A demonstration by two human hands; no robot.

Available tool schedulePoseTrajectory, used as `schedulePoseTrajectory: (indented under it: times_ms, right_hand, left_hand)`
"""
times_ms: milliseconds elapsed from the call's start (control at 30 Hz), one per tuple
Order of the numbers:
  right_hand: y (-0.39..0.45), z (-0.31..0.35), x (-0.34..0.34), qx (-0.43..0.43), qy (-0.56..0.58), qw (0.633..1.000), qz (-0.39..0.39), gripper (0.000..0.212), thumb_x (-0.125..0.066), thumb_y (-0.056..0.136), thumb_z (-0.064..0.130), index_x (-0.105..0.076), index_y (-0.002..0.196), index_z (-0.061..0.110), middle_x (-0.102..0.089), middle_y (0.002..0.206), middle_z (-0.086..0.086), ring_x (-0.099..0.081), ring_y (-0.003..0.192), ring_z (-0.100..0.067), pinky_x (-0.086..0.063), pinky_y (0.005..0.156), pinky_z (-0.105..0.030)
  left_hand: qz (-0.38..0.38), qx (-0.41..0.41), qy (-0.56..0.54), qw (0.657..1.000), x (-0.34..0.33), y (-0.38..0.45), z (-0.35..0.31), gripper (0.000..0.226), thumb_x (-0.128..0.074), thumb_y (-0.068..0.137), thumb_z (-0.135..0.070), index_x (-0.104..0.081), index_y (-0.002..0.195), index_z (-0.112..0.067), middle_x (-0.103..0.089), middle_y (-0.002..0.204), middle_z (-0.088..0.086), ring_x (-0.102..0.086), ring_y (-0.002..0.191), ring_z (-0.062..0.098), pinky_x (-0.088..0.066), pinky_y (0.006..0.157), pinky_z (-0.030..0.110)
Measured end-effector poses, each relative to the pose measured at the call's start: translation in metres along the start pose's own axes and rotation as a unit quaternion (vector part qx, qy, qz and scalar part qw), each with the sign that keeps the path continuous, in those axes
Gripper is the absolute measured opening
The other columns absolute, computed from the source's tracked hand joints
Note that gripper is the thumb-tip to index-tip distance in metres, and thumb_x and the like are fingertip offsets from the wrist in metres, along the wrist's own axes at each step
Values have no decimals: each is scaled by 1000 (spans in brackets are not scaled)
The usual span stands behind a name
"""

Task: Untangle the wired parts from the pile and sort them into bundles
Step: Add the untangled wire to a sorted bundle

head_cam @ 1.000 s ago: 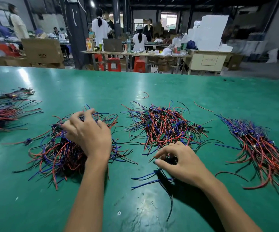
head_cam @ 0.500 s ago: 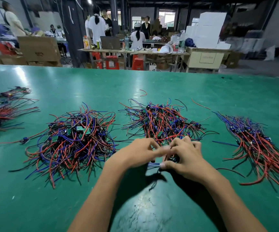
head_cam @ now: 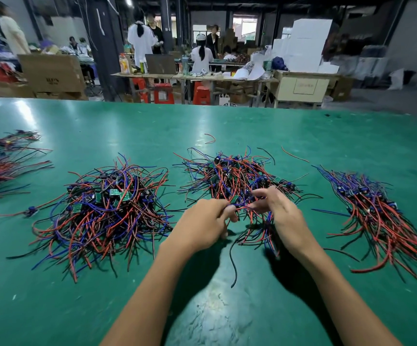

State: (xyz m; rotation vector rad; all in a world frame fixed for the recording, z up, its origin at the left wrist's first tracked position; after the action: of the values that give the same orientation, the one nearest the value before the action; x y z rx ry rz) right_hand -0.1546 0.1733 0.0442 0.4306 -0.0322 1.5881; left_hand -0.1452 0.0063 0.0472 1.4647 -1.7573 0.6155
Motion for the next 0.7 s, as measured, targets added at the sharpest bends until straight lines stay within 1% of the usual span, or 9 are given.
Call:
schedulePoseTrajectory:
  times_ms: [33,100,167,233,333,400,467,600,700]
  right_hand:
    - [1,-3,5,-16,13,1000,-21,47,-34,98,58,-70,107,28,-76,89,7,-69,90,-7,-48,84,-23]
    - [2,-5,11,-20,-47,998,-31,27,-46,105,41,-71,104,30,-76,91,7,-68,92,-8,-49,86,-24]
    - [2,-5,9,-5,-138,990,19,17,-63,97,23,-72,97,37,-75,94,12,-66,94,0,-48,88,-21]
    - [-1,-7,1,10,-232,966,112,27,-74,89,20,-70,97,46,-69,103,13,-60,100,-1,-44,95,-23]
    - [-6,-13,-6,13,-293,934,205,32,-78,87,25,-70,114,40,-58,118,5,-47,117,-11,-34,108,-30]
    - [-6,-10,-3,25,-262,946,190,32,-74,89,15,-69,111,37,-59,116,4,-50,114,-14,-37,107,-33]
    - [-4,-8,1,48,-271,948,159,35,-70,89,6,-67,102,39,-62,111,4,-51,110,-16,-39,103,-34]
    - [1,-14,8,69,-317,940,101,32,-62,92,5,-70,100,35,-62,108,9,-48,109,-15,-37,95,-31]
    - [4,-17,17,76,-332,939,58,31,-62,92,5,-71,103,33,-63,107,10,-49,109,-15,-39,95,-33]
  left_hand:
    - [-18,10,-33,999,2,1,2,36,-39,107,-38,-68,91,-25,-70,64,-2,-56,57,2,-45,66,28]
    - [-51,26,-76,996,6,2,3,40,-36,108,-34,-68,86,-24,-63,60,-2,-55,59,8,-41,66,30]
    - [-43,40,-60,996,4,2,4,42,-36,107,-33,-68,82,-24,-58,63,-6,-54,65,13,-38,64,30]
    - [-4,49,24,999,-8,0,3,39,-40,104,-40,-67,84,-21,-61,70,-4,-58,75,20,-37,63,31]
    - [-3,21,172,985,-21,-4,-6,48,-49,93,-66,-60,91,-20,-67,93,1,-60,92,27,-36,68,34]
    - [-14,8,175,985,-25,-4,-13,50,-57,86,-71,-59,93,-22,-67,98,-1,-60,98,25,-35,70,34]
    - [-23,4,177,984,-27,-2,-17,43,-61,88,-62,-63,96,-20,-68,101,2,-61,103,27,-35,71,34]
    - [-28,-15,212,977,-28,-3,-21,36,-53,98,-50,-62,97,-15,-68,100,8,-61,102,33,-36,69,35]
    - [-14,18,90,996,-20,-3,-13,32,-51,100,-46,-63,95,-17,-67,89,3,-61,89,26,-44,73,35]
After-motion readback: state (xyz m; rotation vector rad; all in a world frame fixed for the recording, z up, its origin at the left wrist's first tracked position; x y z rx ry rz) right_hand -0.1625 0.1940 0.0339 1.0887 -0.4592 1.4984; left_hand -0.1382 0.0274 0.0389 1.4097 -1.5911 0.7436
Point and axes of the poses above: each hand's wrist, its own y-axis towards the middle knuckle, its own x-axis out of the back of the hand, z = x × y, the point moved 8 cm from there along y, towards the middle knuckle
